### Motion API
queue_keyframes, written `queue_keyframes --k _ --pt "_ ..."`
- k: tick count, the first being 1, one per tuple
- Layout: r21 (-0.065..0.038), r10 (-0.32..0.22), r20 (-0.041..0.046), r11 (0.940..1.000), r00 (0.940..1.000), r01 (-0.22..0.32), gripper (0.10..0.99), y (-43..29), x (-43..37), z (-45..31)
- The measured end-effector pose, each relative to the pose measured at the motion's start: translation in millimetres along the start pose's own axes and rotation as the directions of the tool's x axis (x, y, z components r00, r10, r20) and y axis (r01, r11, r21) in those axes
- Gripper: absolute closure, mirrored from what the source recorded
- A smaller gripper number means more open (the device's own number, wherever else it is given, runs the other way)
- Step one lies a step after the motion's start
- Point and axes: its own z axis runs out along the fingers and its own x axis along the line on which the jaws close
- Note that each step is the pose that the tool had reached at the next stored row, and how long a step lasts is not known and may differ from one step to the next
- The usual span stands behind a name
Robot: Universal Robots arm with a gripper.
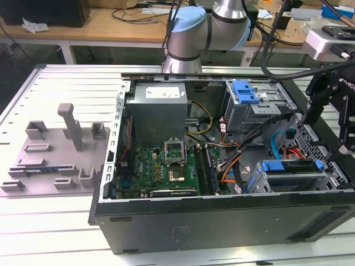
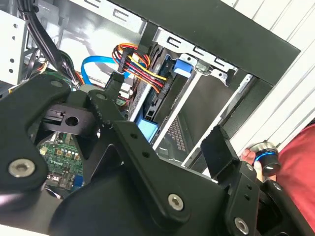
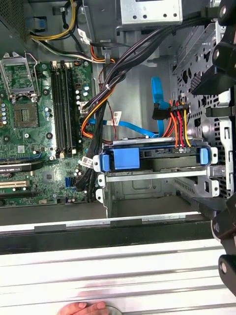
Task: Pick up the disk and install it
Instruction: 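Insert the first disk wire, then insert the second disk wire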
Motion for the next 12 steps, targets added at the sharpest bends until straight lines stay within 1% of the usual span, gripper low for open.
queue_keyframes --k 12 --pt "0.000 0.000 -0.0004 1.0000 1.0000 0.000 0.184 0.0 0.0 0.0"
